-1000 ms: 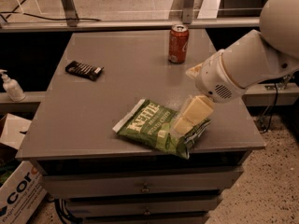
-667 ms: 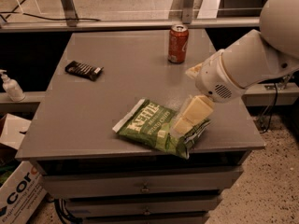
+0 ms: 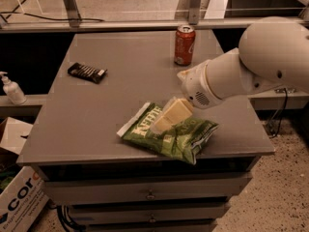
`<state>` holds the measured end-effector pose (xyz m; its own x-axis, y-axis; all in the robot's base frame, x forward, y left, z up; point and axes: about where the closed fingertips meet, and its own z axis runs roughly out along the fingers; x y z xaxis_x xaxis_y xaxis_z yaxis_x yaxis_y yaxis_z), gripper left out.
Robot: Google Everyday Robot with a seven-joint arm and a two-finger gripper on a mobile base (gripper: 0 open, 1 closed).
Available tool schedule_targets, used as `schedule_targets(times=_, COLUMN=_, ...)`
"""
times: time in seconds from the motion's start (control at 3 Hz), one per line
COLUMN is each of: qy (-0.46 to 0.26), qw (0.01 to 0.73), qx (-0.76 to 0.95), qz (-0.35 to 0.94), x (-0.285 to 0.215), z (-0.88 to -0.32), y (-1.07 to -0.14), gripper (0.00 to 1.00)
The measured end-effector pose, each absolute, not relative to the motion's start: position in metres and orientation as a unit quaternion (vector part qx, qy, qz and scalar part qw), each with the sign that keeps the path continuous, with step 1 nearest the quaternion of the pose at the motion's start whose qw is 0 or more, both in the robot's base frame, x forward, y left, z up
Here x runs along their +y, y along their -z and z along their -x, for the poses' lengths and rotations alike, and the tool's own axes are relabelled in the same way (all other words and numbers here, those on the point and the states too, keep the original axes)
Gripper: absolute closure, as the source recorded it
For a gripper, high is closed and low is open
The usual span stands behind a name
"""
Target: Move rxbar chocolate near coke can
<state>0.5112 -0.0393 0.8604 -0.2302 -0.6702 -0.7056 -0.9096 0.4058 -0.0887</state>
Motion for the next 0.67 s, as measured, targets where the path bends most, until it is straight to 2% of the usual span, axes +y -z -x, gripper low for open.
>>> schedule_targets(times=0.67, qy=-0.251, qw=0.431, qx=0.740, qz=0.452, x=0.012, z=-0.564, y=-0.836, gripper=0.00)
